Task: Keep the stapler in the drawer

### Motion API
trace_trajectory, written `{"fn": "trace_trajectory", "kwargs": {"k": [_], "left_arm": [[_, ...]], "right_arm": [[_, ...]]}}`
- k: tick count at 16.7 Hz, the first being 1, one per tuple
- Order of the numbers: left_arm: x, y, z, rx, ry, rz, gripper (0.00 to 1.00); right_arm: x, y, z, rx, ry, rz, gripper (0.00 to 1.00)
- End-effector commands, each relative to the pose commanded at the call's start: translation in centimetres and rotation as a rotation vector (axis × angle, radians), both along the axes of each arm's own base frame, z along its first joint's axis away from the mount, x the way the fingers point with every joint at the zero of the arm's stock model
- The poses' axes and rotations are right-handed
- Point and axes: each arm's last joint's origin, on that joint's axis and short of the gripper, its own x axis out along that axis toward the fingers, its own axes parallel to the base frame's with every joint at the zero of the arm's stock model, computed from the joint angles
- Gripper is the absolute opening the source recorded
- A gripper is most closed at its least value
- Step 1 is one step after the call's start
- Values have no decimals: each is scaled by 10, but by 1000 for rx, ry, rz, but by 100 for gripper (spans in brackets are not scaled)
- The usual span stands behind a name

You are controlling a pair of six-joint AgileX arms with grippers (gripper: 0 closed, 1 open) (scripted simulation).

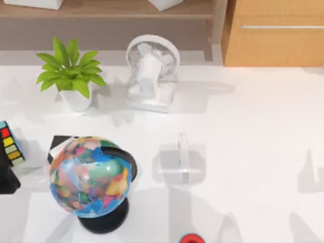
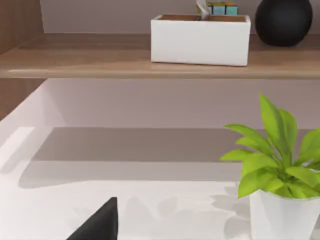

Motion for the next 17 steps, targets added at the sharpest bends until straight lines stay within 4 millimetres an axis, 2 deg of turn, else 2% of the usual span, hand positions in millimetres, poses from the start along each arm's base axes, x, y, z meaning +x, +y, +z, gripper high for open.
{"fn": "trace_trajectory", "kwargs": {"k": [5, 10, 13, 17], "left_arm": [[0, 0, 0, 0, 0, 0, 100], [0, 0, 0, 0, 0, 0, 100], [0, 0, 0, 0, 0, 0, 100], [0, 0, 0, 0, 0, 0, 100]], "right_arm": [[2, 0, 8, -47, -5, 1, 100], [20, 3, 44, -262, -29, -1, 100], [48, 6, 69, -446, -42, -7, 100], [108, 14, 88, -722, -47, -14, 100]]}}
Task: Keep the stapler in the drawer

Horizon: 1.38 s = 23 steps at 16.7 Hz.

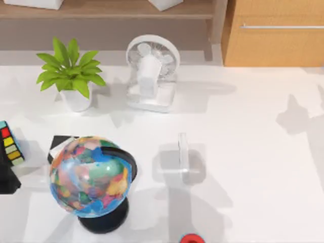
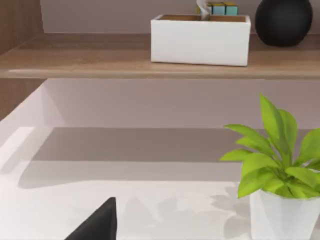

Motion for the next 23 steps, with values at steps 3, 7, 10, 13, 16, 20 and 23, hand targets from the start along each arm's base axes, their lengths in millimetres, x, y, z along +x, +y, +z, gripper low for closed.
{"fn": "trace_trajectory", "kwargs": {"k": [3, 7, 10, 13, 16, 20, 23], "left_arm": [[0, 0, 0, 0, 0, 0, 100], [0, 0, 0, 0, 0, 0, 100], [0, 0, 0, 0, 0, 0, 100], [0, 0, 0, 0, 0, 0, 100], [0, 0, 0, 0, 0, 0, 100], [0, 0, 0, 0, 0, 0, 100], [0, 0, 0, 0, 0, 0, 100]], "right_arm": [[55, 11, -7, -214, 8, -8, 100], [125, 28, -48, -478, 25, -17, 100], [161, 41, -92, -643, 37, -25, 100], [182, 50, -132, -767, 45, -30, 100], [191, 56, -156, -837, 48, -32, 100], [192, 56, -159, -848, 48, -33, 100], [192, 54, -160, -847, 53, -34, 100]]}}
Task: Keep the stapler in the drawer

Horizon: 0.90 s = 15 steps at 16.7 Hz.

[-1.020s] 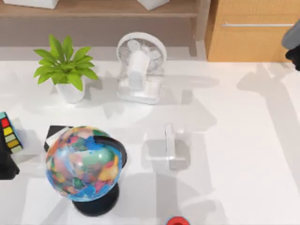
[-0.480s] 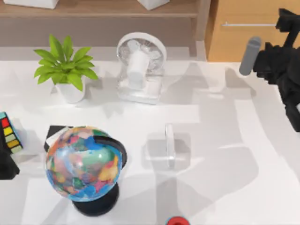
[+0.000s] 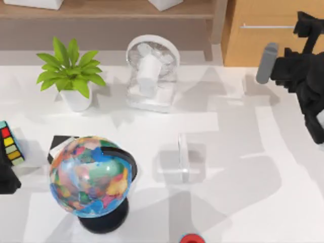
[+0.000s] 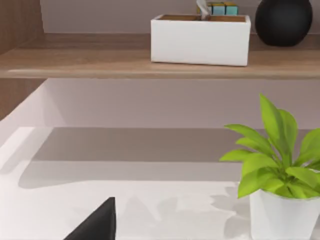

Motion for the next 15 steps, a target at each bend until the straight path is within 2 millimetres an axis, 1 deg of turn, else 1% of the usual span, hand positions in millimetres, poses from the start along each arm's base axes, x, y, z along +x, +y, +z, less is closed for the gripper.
{"fn": "trace_trajectory", "kwargs": {"k": [6, 10, 15], "left_arm": [[0, 0, 0, 0, 0, 0, 100], [0, 0, 0, 0, 0, 0, 100], [0, 0, 0, 0, 0, 0, 100]], "right_arm": [[23, 2, 0, -1, -4, 3, 100], [25, 2, 0, -1, -4, 3, 100], [25, 2, 0, -1, -4, 3, 62]]}}
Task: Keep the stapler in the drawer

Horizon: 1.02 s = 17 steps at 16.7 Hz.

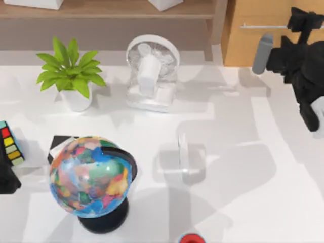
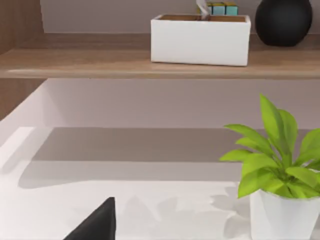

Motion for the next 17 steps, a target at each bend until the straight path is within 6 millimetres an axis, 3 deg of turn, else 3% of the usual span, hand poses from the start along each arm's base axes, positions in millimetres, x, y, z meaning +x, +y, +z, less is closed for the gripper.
{"fn": "trace_trajectory", "kwargs": {"k": [8, 17], "left_arm": [[0, 0, 0, 0, 0, 0, 100], [0, 0, 0, 0, 0, 0, 100]], "right_arm": [[0, 0, 0, 0, 0, 0, 2], [0, 1, -1, 2, 5, 2, 0]]}}
